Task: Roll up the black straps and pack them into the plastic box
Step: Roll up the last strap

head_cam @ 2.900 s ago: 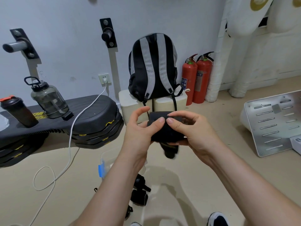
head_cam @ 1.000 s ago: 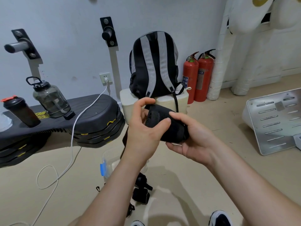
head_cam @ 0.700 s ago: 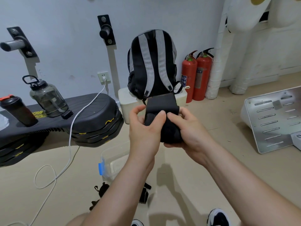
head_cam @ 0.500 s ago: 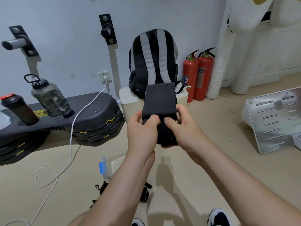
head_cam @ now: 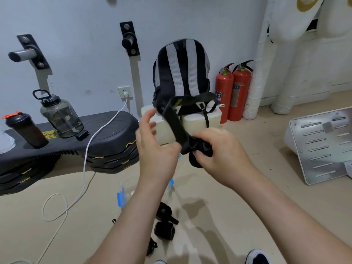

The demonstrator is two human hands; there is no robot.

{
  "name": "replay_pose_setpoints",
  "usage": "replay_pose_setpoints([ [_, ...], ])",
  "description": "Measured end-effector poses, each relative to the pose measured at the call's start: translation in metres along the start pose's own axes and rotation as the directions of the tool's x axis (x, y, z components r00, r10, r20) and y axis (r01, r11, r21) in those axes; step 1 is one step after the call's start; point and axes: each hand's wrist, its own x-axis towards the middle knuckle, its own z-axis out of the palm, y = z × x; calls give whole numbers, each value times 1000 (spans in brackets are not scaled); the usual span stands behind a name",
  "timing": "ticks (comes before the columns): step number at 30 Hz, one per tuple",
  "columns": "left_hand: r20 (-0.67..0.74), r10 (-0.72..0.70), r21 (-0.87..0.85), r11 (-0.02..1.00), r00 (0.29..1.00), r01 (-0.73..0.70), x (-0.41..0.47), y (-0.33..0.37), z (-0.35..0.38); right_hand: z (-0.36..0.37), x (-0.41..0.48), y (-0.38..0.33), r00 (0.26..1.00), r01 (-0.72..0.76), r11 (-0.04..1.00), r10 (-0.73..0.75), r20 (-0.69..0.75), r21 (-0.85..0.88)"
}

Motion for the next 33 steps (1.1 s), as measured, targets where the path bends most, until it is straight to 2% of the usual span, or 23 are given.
replay_pose_setpoints([
  [1,23,213,120,969,977,-214,0,-2,-2,0,0,3,1000,30,998,-30,6,-50],
  [2,74,373,228,897,925,-380,-1,-5,-2,1,1,5,998,59,994,-59,3,-91],
  [3,121,452,326,823,884,-465,-1,-8,-1,2,1,7,996,83,989,-84,-4,-124],
  [5,133,460,502,732,878,-460,0,-10,3,2,3,9,992,119,977,-123,-13,-177],
  [8,121,397,748,566,910,-346,2,-6,6,2,4,8,987,129,965,-147,-63,-229],
  [11,204,282,832,454,938,-317,4,0,6,3,3,4,980,162,952,-186,-69,-258],
  [12,226,215,834,461,950,-303,5,1,4,4,3,3,976,187,947,-209,-61,-263],
  [13,248,115,816,510,962,-271,8,1,2,5,2,2,972,208,942,-229,-53,-264],
  [15,256,-183,667,744,949,-37,13,0,-1,7,1,0,966,232,935,-253,-47,-266],
  [16,256,-304,558,822,917,117,13,-3,-1,8,0,0,963,243,931,-264,-44,-273],
  [17,255,-358,486,850,898,201,13,-7,1,9,-1,-1,961,251,926,-272,-39,-283],
  [20,194,-361,433,866,912,251,10,-14,4,17,-9,-5,959,254,921,-280,-48,-296],
  [23,117,-310,395,886,944,242,12,-21,2,22,-16,-10,960,244,923,-273,-58,-297],
  [25,74,-361,234,912,930,336,13,-25,2,23,-17,-12,964,222,928,-255,-75,-298],
  [27,76,-476,-12,878,876,478,9,-23,6,24,-17,-13,962,239,930,-266,-64,-280],
  [28,68,-500,-58,862,863,504,6,-24,9,24,-17,-13,963,246,931,-267,-46,-270],
  [31,5,-469,130,876,883,464,5,-27,11,21,-14,-11,968,229,939,-248,-45,-255],
  [33,-2,-413,173,897,911,407,9,-28,8,23,-16,-11,967,227,936,-249,-50,-269],
])
